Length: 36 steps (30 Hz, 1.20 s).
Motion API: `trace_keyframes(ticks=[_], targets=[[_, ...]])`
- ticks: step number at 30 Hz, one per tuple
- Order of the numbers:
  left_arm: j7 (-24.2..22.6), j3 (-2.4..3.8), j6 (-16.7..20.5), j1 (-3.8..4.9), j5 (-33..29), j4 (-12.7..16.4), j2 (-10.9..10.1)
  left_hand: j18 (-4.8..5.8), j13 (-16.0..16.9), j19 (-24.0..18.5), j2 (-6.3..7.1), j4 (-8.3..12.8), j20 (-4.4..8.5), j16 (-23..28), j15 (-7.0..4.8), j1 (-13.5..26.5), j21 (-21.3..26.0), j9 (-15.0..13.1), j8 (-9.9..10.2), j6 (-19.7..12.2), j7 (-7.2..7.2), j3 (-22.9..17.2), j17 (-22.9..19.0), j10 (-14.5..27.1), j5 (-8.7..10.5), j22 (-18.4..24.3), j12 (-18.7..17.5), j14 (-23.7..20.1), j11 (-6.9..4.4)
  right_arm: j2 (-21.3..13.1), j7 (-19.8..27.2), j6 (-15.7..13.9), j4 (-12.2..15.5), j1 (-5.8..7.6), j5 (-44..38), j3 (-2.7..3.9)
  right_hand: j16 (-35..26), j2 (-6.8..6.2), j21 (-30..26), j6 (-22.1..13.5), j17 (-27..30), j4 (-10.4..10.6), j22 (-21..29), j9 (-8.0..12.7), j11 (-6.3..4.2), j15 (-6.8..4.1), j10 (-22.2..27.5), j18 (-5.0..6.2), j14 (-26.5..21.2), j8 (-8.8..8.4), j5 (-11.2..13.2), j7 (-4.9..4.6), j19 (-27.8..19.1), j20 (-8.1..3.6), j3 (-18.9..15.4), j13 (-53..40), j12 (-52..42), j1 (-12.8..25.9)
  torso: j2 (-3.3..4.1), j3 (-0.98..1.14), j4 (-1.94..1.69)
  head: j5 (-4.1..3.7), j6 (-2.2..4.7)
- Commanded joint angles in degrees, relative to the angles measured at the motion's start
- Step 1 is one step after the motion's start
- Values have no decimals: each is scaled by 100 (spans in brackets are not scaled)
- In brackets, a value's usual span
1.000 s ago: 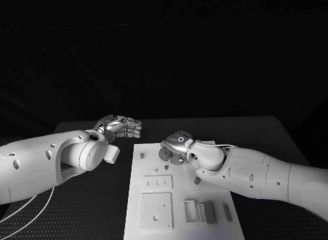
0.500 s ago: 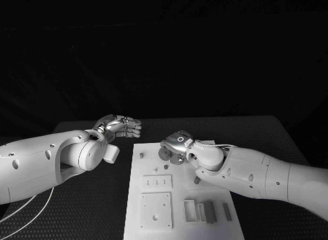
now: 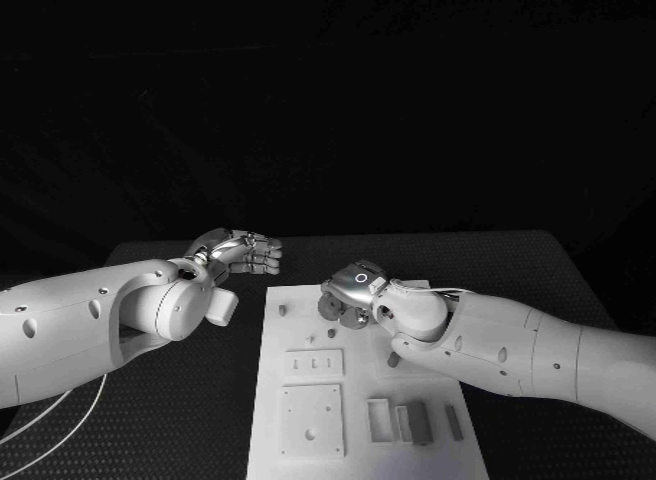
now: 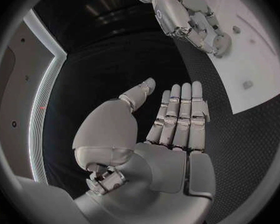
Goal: Assemble the parts on the task board
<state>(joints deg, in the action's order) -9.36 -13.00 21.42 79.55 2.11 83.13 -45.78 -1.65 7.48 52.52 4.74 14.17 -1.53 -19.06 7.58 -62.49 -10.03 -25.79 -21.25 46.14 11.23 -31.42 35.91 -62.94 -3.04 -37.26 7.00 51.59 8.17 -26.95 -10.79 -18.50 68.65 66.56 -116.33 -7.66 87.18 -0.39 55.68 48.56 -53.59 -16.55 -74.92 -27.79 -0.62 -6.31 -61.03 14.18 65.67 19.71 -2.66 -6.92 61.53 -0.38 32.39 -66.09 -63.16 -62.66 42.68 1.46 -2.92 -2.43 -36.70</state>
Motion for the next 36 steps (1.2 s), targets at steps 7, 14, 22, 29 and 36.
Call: trace_keyframes(ticks=[7,14,22,29,36], targets=[[-62,4,-15,9,17,19,7,-105,5,-15,52,-40,-20,27,-9,15,27,1,29,-38,-18,7,10,5,13,-10,-31,-37,46,5,-29,287,-20,-46,-47,-29,17,31,31,1009,41,2,-94,-194,-31,-25,-16,82,-19,112,-24,167,-11,-20,15,14,27,22,-1,0,-5,-10,-5],[-63,4,-13,9,17,24,-4,-106,6,-15,54,-39,-20,30,-9,13,28,1,29,-39,-18,8,13,4,13,-12,-32,-37,46,33,-26,304,-43,-48,-22,-29,4,11,23,997,98,5,-91,-195,-29,-23,-12,82,-59,102,-23,164,-20,-16,11,20,38,34,2,1,0,-11,-2],[-63,5,-6,9,17,34,-19,-106,6,-15,53,-40,-20,32,-9,13,28,1,29,-40,-18,8,15,4,13,-13,-34,-36,47,30,10,333,-39,-52,101,-30,-10,-138,9,944,126,16,-91,-183,-13,-15,-4,82,-85,53,-23,144,-39,-6,-3,32,55,63,1,-2,-1,-12,-5],[-62,5,-11,9,17,31,-7,-106,6,-15,54,-39,-20,34,-9,12,29,0,28,-40,-18,8,17,3,13,-14,-35,-36,47,71,29,128,-49,-52,218,-31,-31,-403,-19,674,151,114,-76,-79,97,74,17,82,-98,-166,-23,25,-21,-3,42,44,75,180,-3,-2,-12,-18,-3],[-61,5,-10,9,17,29,-5,-106,7,-15,54,-39,-21,36,-9,11,30,0,28,-41,-18,8,20,3,13,-15,-37,-36,47,135,35,154,-118,-83,241,-50,-35,-518,-30,653,161,187,-72,-57,118,98,26,82,-97,-200,-23,3,-8,-3,71,50,80,220,2,0,-12,-17,-7]])
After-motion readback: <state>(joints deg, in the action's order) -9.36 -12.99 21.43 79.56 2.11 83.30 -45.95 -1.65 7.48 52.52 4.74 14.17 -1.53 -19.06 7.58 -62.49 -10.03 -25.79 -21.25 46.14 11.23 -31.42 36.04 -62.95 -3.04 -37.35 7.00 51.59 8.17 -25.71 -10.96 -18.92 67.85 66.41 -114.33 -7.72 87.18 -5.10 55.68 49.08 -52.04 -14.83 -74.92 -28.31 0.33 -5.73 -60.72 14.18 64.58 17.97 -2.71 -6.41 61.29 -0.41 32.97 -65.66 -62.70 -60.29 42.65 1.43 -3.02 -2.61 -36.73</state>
